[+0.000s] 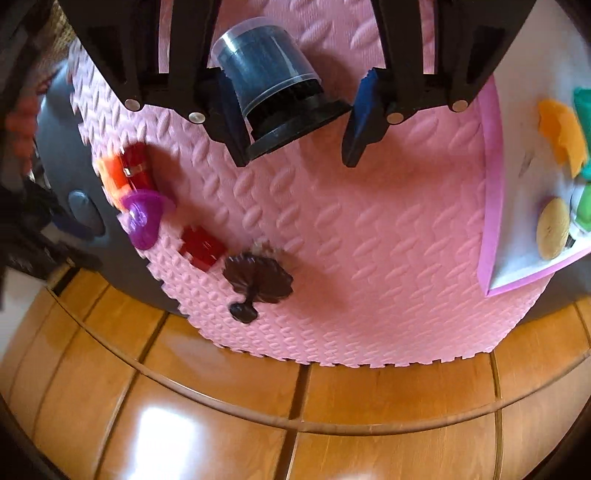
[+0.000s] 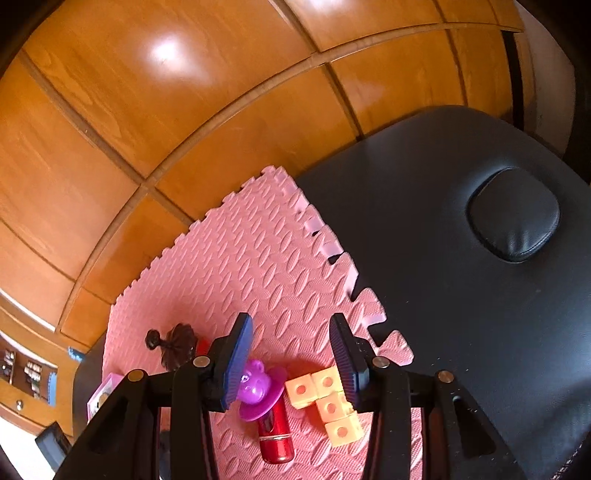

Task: Organize rigid objects
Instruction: 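Lift the jar with the left gripper while the right gripper grasps the purple cup-and-saucer toy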

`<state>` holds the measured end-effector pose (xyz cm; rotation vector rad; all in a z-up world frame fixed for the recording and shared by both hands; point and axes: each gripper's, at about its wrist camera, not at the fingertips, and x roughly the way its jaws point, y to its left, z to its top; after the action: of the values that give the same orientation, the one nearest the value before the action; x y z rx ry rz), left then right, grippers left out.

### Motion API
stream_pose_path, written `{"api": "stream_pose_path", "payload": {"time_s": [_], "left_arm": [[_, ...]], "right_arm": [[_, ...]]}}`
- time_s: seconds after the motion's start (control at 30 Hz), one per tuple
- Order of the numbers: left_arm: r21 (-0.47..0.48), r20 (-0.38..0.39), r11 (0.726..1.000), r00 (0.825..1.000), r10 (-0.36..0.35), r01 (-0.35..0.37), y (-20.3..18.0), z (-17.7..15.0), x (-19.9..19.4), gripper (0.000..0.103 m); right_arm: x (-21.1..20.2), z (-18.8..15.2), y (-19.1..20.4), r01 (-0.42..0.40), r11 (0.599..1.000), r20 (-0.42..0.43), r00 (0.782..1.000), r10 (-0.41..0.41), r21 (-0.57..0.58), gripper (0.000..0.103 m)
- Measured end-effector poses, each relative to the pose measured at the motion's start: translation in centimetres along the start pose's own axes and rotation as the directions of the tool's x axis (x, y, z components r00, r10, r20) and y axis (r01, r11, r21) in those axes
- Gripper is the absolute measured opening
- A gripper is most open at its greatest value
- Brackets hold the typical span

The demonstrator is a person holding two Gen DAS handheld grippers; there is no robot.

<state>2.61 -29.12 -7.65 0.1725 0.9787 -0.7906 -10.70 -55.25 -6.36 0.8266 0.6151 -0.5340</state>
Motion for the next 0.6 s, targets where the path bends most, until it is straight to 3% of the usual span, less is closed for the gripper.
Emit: {"api": "stream_pose_path", "payload": {"time_s": [0.13, 0.23, 0.43, 0.6], "left_arm": [[0.007, 0.004, 0.997, 0.997, -0.078, 0.078, 0.6, -1.4, -0.8, 0.052], [0.016, 0.008, 0.995, 0.995, -0.098, 0.098, 0.9, -1.6, -1.1, 0.052], [0.012, -0.015, 0.996, 0.996, -0.092, 0.092, 1.0, -2.2, -0.6, 0.061], [0.041, 0.002, 0.997, 0.998, -0.065, 0.065, 0.5, -2.6, -0.4, 0.062]], "right_arm": [[0.2, -0.4, 1.0, -0.045, 0.998, -0.021, 0.999, 0.045, -0.041, 0.043], [0.6, -0.8, 1.8, -0.042, 0.996, -0.035, 0.999, 0.04, -0.073, 0.043], [0.7, -1.1, 2.2, -0.052, 0.994, -0.047, 0.998, 0.047, -0.095, 0.043], [0.9, -1.0, 2.0, -0.044, 0.995, -0.049, 0.998, 0.04, -0.087, 0.043]]}}
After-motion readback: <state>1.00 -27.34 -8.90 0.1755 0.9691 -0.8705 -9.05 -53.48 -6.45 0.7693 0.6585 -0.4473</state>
